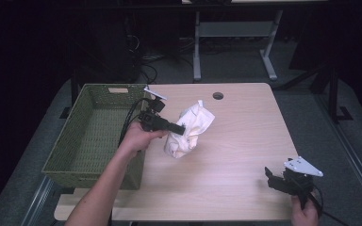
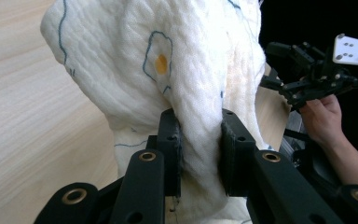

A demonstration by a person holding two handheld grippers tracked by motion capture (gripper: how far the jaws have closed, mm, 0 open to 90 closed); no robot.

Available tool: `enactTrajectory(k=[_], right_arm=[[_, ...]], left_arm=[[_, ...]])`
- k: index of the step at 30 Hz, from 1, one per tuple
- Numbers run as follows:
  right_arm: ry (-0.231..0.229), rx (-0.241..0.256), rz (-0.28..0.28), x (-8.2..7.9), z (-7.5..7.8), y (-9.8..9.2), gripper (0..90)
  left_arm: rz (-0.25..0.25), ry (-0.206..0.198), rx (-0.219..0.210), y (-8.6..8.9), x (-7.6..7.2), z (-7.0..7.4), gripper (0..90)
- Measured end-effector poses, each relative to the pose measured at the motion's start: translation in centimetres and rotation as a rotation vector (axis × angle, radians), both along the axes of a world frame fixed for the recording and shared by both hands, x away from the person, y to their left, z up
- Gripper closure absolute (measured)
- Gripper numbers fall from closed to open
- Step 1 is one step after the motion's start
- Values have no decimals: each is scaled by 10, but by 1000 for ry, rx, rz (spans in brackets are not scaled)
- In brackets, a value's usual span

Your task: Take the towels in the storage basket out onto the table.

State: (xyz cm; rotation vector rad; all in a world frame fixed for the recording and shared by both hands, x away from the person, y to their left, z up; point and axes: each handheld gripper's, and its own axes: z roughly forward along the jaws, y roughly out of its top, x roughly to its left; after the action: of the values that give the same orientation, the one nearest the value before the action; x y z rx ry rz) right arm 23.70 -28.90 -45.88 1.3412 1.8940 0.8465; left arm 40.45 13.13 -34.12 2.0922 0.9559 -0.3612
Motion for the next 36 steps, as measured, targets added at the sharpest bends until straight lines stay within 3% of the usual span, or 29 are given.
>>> enactTrajectory(k=[15,25,36], right_arm=[[-1,-1,-2,-1,0,-1,139],[-5,2,-1,-1,1,-2,139],[-5,3,-2,-2,1,-2,139]], left_arm=[[-5,28,23,-29,8,-24,726],[0,33,26,-45,8,-35,725],[13,69,35,-64,7,-56,720]])
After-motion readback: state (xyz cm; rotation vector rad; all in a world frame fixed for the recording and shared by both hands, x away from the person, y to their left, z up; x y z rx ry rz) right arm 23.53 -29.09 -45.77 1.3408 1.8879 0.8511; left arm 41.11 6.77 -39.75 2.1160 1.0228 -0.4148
